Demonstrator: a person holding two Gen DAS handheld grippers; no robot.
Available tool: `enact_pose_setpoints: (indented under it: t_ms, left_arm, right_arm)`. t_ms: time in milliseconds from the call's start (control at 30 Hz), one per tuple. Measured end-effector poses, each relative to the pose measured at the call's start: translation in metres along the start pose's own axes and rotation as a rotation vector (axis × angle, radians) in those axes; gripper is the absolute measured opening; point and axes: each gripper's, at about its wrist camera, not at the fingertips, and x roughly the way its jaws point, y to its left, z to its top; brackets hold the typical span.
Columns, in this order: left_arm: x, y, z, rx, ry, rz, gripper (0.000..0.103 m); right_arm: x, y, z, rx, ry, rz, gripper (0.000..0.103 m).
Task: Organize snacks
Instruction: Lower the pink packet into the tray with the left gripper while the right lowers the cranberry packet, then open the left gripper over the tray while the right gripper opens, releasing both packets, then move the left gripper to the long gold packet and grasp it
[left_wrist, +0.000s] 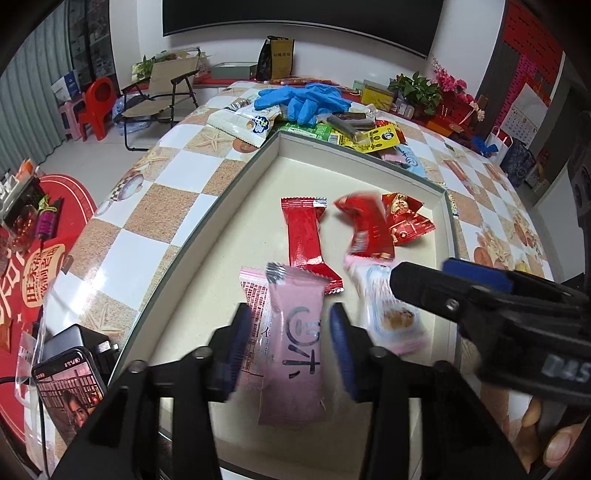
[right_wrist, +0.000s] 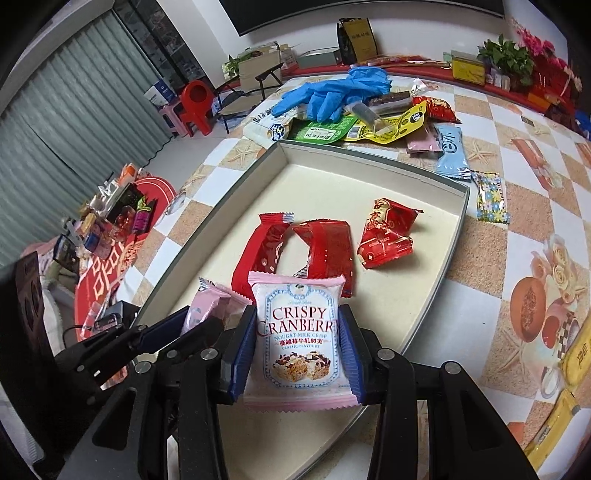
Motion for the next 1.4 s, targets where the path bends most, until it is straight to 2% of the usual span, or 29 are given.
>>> enact_pose_setpoints:
  t_ms: [33, 67, 300, 467, 600, 700, 867, 967, 1033, 1067, 1133, 1167, 1267, 1367, 1400]
  left_arm:
    - [-0.002, -0.001, 0.000, 0.004, -0.005, 0.002, 0.060]
    - [-0.003, -0.002, 0.000, 0.009, -0.011, 0.003, 0.060]
    - [-0.013, -0.009, -0.003, 0.027, -0.020, 0.002, 0.064]
    - [-0.024, -0.028, -0.013, 0.063, -0.025, -0.031, 0.066]
    - [-0.033, -0.060, -0.027, 0.133, -0.028, -0.064, 0.067]
    - [-0.039, -0.093, -0.039, 0.200, -0.023, -0.102, 0.068]
    - [-0.038, -0.156, -0.067, 0.328, 0.024, -0.187, 0.074]
    - [-0.030, -0.191, -0.077, 0.394, 0.042, -0.189, 0.074]
    - [-0.022, -0.209, -0.078, 0.407, 0.057, -0.195, 0.074]
    - [-0.017, -0.218, -0.076, 0.409, 0.067, -0.201, 0.075]
    - [-0.005, -0.236, -0.072, 0.411, 0.087, -0.209, 0.077]
    - [0.001, -0.244, -0.070, 0.410, 0.096, -0.211, 0.077]
    - [0.016, -0.266, -0.067, 0.438, 0.105, -0.213, 0.078]
    - [0.037, -0.279, -0.066, 0.460, 0.128, -0.162, 0.078]
    - [0.038, -0.280, -0.065, 0.456, 0.105, -0.168, 0.077]
  right_arm:
    - [-0.004, -0.001, 0.000, 0.003, -0.013, 0.005, 0.066]
    - [-0.008, -0.001, -0.001, 0.007, -0.031, 0.013, 0.081]
    - [-0.032, -0.010, -0.007, 0.030, -0.080, 0.016, 0.081]
    - [-0.066, -0.035, -0.034, 0.072, -0.143, -0.007, 0.081]
    - [-0.106, -0.072, -0.072, 0.104, -0.212, -0.125, 0.081]
    - [-0.127, -0.108, -0.102, 0.152, -0.224, -0.233, 0.081]
    - [-0.134, -0.153, -0.148, 0.218, -0.169, -0.389, 0.081]
    - [-0.132, -0.170, -0.170, 0.241, -0.135, -0.435, 0.081]
    - [-0.135, -0.172, -0.180, 0.210, -0.151, -0.477, 0.081]
    - [-0.136, -0.172, -0.182, 0.194, -0.151, -0.486, 0.082]
    - [-0.131, -0.170, -0.188, 0.154, -0.145, -0.495, 0.099]
    - [-0.129, -0.170, -0.189, 0.149, -0.140, -0.488, 0.103]
    - [-0.132, -0.172, -0.191, 0.157, -0.152, -0.470, 0.103]
    - [-0.135, -0.175, -0.192, 0.167, -0.168, -0.446, 0.103]
    - [-0.136, -0.176, -0.193, 0.171, -0.174, -0.436, 0.103]
